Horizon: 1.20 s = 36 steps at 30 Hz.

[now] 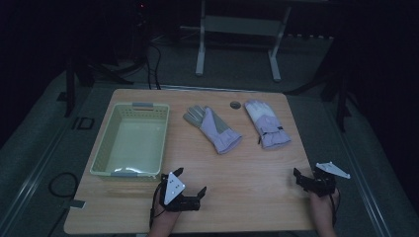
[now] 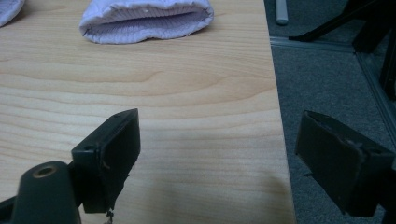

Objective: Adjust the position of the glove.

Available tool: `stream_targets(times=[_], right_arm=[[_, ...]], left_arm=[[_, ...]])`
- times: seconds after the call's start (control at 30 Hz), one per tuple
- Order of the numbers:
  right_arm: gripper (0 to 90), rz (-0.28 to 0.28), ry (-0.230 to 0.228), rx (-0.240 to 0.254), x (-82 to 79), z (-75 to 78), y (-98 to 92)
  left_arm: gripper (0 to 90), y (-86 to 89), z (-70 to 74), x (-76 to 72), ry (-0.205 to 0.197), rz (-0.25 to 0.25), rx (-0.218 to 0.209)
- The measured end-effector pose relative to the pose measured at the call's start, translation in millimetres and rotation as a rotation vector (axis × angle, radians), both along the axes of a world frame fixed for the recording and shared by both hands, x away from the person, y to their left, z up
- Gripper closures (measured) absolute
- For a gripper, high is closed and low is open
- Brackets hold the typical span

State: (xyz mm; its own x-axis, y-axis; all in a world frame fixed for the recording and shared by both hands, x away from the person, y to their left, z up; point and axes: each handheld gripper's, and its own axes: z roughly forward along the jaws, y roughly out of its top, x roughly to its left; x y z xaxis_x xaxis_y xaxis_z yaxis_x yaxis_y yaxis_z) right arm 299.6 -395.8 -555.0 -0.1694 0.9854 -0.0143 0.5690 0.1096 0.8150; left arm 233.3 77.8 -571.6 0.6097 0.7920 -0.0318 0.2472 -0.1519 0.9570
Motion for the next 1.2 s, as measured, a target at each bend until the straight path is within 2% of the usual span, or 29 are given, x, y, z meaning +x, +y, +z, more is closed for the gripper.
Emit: stream_targets(times=[0.2,0.43,0.6,0.7,0.8,0.93,1.0,1.13,1.2], right_arm=[[14.0,0.017,0.016,-0.043,-1.2,-0.7,5.0],[13.4,0.056,0.043,-0.068,0.5,-1.6,8.9],[13.4,0.082,0.035,-0.028,2.3,3.0,6.6],[13.4,0.083,0.059,-0.032,4.6,5.1,5.8],[13.4,0.112,0.082,-0.031,8.4,13.1,4.8],[13.2,0.116,0.069,-0.034,9.5,22.8,6.1],[12.5,0.14,0.079,-0.012,12.3,34.8,8.9],[11.7,0.114,0.064,-0.061,14.3,48.0,15.0],[11.7,0.102,0.049,-0.059,16.3,57.8,17.9]], left_arm=[[0.0,0.5,0.0,0.5,0.005,0.001,-0.004],[0.0,-1.4,0.1,0.2,0.0,-0.006,0.003],[0.0,-1.9,0.2,0.0,-0.003,-0.007,0.006],[0.0,-1.5,0.2,0.0,-0.002,-0.008,0.008],[0.1,-1.6,0.1,0.1,-0.001,-0.006,0.0],[0.1,-1.4,0.1,0.4,0.001,-0.006,-0.001],[0.1,-1.3,0.1,0.6,0.004,-0.007,-0.003],[0.1,-1.2,0.2,1.1,0.009,-0.013,-0.003],[0.0,-1.2,0.2,1.1,0.011,-0.013,-0.005]])
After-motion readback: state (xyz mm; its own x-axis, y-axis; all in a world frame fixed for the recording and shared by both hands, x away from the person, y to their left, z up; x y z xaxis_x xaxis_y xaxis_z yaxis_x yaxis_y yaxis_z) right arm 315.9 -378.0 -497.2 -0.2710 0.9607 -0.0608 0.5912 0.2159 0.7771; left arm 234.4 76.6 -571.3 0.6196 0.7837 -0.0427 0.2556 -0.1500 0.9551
